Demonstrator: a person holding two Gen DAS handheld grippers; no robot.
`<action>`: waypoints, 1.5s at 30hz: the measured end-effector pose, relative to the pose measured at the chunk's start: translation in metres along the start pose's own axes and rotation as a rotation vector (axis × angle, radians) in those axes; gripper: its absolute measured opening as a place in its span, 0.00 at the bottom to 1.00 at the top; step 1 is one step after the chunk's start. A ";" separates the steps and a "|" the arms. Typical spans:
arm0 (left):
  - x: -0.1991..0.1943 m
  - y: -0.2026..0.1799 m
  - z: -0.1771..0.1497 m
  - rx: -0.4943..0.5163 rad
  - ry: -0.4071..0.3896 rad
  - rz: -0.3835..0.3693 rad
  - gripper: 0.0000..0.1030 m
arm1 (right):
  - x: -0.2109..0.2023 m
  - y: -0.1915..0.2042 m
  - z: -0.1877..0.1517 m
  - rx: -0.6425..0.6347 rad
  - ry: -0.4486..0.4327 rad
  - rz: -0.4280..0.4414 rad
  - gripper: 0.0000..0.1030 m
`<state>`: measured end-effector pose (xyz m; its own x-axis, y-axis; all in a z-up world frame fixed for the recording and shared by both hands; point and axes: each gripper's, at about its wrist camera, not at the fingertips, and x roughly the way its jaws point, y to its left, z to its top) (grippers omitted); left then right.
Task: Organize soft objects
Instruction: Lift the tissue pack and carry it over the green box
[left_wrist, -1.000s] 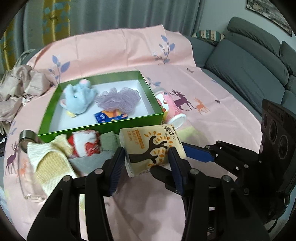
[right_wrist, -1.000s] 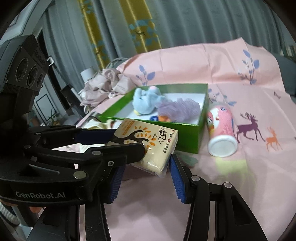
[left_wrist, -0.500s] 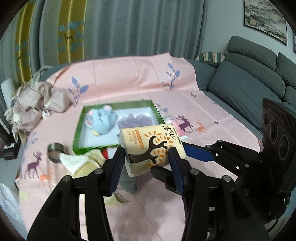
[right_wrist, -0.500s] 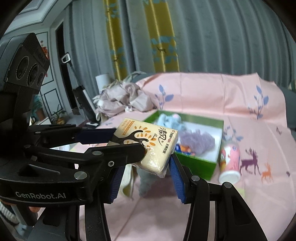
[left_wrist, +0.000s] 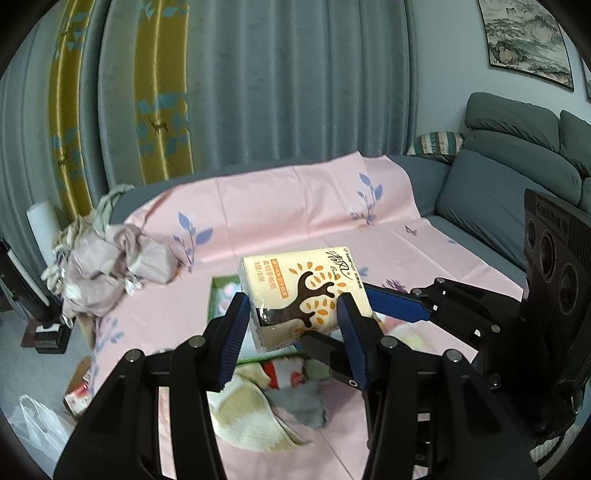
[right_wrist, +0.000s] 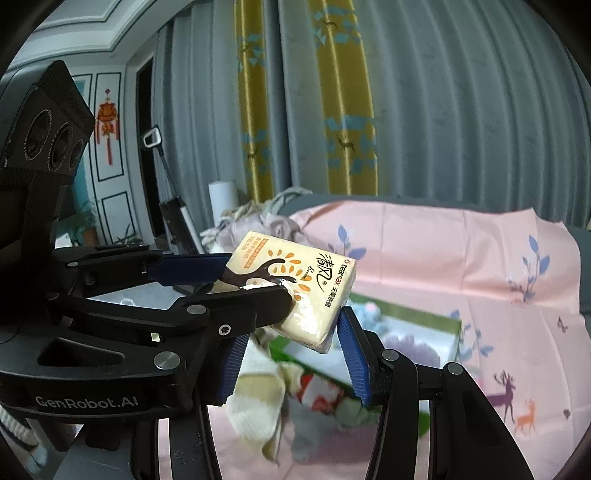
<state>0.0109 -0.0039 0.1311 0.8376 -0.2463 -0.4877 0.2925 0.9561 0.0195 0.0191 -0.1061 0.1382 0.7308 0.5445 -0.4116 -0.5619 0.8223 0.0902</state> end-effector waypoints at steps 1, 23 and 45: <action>0.000 0.002 0.004 0.003 -0.007 0.005 0.46 | 0.002 0.000 0.005 -0.003 -0.007 0.001 0.49; 0.063 0.038 0.065 -0.002 -0.018 -0.010 0.47 | 0.058 -0.035 0.063 -0.014 -0.038 -0.039 0.49; 0.210 0.061 -0.019 -0.148 0.324 -0.069 0.47 | 0.177 -0.085 -0.036 0.084 0.323 -0.037 0.50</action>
<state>0.1963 0.0059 0.0136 0.6214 -0.2701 -0.7354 0.2533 0.9576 -0.1376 0.1829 -0.0854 0.0253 0.5819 0.4445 -0.6810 -0.4937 0.8585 0.1385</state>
